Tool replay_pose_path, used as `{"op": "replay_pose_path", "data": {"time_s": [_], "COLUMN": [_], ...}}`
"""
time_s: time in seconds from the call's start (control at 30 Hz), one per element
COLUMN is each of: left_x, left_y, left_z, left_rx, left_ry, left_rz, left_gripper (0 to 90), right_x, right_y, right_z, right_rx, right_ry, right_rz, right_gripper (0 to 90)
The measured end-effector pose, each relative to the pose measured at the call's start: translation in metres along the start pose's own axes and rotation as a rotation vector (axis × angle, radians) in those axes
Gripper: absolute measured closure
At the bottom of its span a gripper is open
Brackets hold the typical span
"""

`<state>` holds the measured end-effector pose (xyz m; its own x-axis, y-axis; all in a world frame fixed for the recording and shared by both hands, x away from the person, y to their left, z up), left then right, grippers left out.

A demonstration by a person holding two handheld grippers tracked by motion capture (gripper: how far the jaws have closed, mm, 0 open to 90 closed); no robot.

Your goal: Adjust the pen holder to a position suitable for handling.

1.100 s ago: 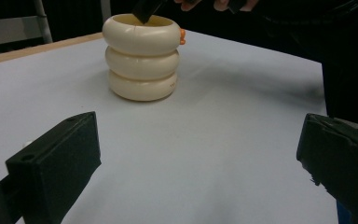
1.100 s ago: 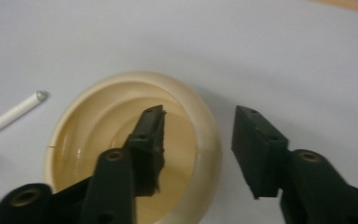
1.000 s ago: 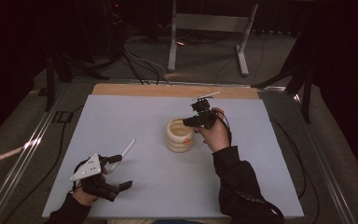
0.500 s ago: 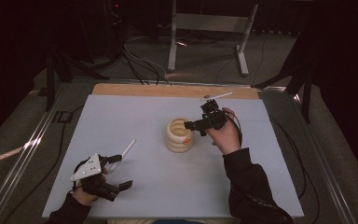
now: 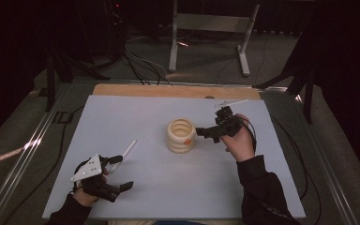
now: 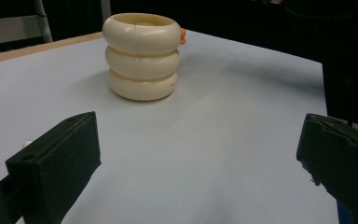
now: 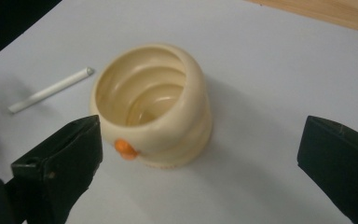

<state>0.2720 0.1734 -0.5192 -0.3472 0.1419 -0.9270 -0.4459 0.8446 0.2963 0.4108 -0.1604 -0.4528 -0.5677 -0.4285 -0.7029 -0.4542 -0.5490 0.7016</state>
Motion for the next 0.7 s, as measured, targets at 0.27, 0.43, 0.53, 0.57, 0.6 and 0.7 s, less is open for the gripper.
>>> {"op": "replay_pose_path", "data": {"time_s": [0.27, 0.43, 0.53, 0.57, 0.6, 0.7], "left_x": [0.0, 0.001, 0.0, 0.0, 0.0, 0.001], "left_y": [0.0, 0.0, 0.0, 0.0, 0.0, 0.0], "left_z": [0.0, 0.0, 0.0, 0.0, 0.0, 0.0], "left_rx": [0.004, 0.003, 0.003, 0.004, 0.004, 0.005], "left_ry": [-0.001, -0.001, 0.002, 0.002, 0.002, 0.0], "left_rz": [0.0, 0.004, 0.003, 0.003, 0.004, 0.005], "left_gripper": [0.2, 0.2, 0.1, 0.2, 0.2, 0.2], "right_x": [0.022, 0.036, 0.045, 0.048, 0.051, 0.062], "right_y": [0.01, 0.014, 0.016, 0.016, 0.016, 0.015], "right_z": [-0.007, -0.01, -0.01, -0.01, -0.01, -0.008], "right_rx": [0.024, 0.041, 0.05, 0.051, 0.051, 0.034], "right_ry": [-0.002, 0.016, 0.032, 0.04, 0.041, 0.047], "right_rz": [-0.028, -0.041, -0.058, -0.065, -0.063, -0.064], "right_gripper": [0.0, 0.0, 0.0, 0.0, 0.0, 0.0]}}
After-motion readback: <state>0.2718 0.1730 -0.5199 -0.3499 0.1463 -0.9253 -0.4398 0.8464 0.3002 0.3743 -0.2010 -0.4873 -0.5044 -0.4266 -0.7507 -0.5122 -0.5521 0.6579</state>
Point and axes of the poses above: each handheld gripper's, and its own axes: y roughly backward along the jaws, x roughly out of its underside, z roughly to its left, the point moved 6 cm from there along -y, roughly forward along the jaws, and after that the axes turned 8 degrees about y, right-handed, at the moved point
